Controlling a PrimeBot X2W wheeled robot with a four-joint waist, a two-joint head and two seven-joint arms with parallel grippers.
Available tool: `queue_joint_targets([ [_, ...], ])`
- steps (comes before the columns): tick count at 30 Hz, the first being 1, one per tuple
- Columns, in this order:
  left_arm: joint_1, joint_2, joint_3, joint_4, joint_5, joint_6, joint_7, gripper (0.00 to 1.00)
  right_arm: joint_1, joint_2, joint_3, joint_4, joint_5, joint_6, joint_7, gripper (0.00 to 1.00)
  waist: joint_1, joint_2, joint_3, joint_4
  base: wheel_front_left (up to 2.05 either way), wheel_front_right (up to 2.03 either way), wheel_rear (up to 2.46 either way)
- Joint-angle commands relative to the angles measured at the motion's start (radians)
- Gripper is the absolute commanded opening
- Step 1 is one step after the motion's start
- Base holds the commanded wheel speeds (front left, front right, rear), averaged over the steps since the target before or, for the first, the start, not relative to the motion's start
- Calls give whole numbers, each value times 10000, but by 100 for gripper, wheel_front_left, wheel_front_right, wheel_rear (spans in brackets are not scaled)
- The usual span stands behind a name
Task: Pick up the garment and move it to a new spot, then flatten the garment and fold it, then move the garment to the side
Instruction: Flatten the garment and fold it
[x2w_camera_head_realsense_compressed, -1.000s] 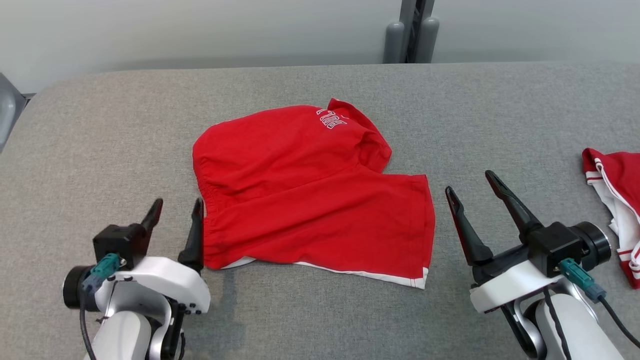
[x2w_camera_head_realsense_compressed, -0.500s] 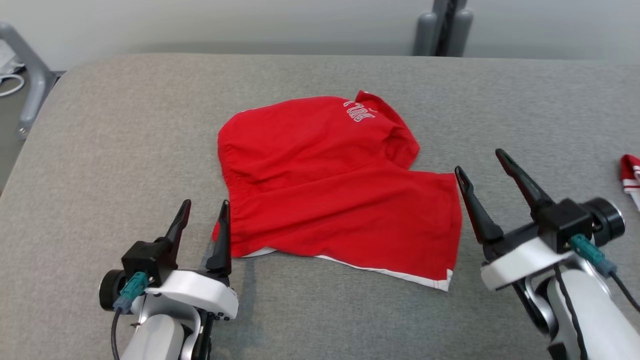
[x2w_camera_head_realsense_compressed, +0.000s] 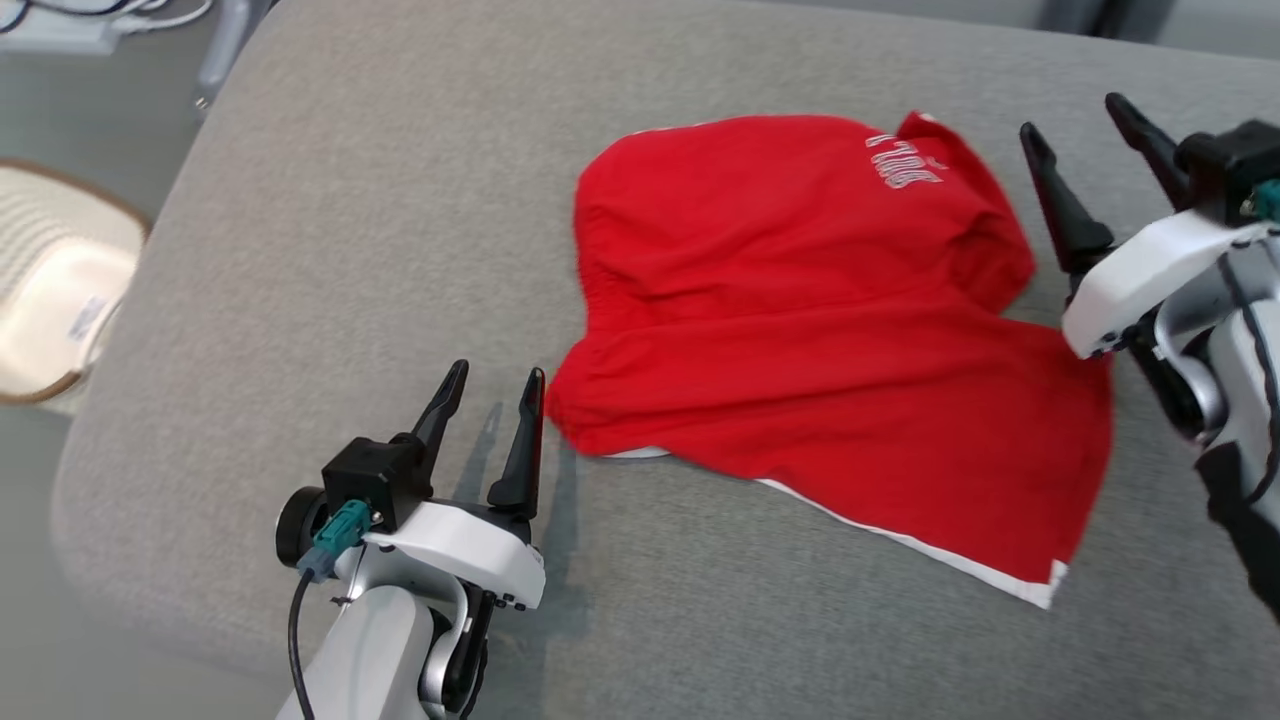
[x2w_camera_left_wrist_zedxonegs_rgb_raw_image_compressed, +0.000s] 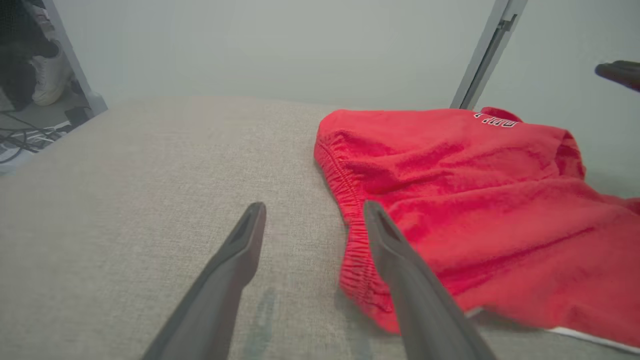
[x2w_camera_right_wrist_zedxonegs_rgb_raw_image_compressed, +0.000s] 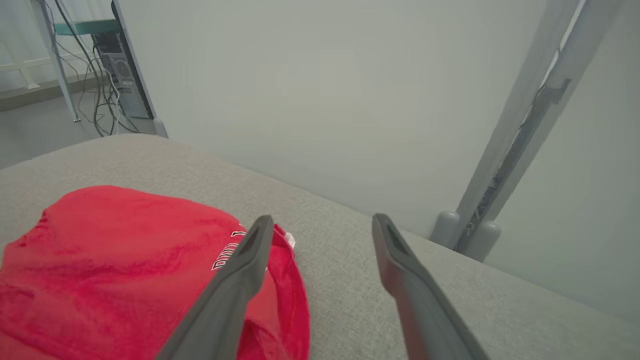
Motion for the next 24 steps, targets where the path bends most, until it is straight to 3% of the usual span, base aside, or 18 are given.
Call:
queue_joint_targets([
  [1,-229,36,-52,-33,-231,-31,-46,100,-428,-282,334,431,325,-3,186,100,0,0,572,761,0,0,0],
  [11,-296,9,-885,-289,-1142,329,-40,100,-1788,-1344,2122,2022,1871,-3,694,100,0,0,876,1652,0,0,0],
  [17,-234,8,-1165,-291,-1304,557,-40,100,-2327,-1683,3259,2708,2818,-3,840,100,0,0,939,1895,0,0,0],
  [24,-278,12,-1467,-342,-1497,646,-41,100,-2831,-1770,3673,3398,3568,-3,752,100,0,0,1082,2050,0,0,0],
])
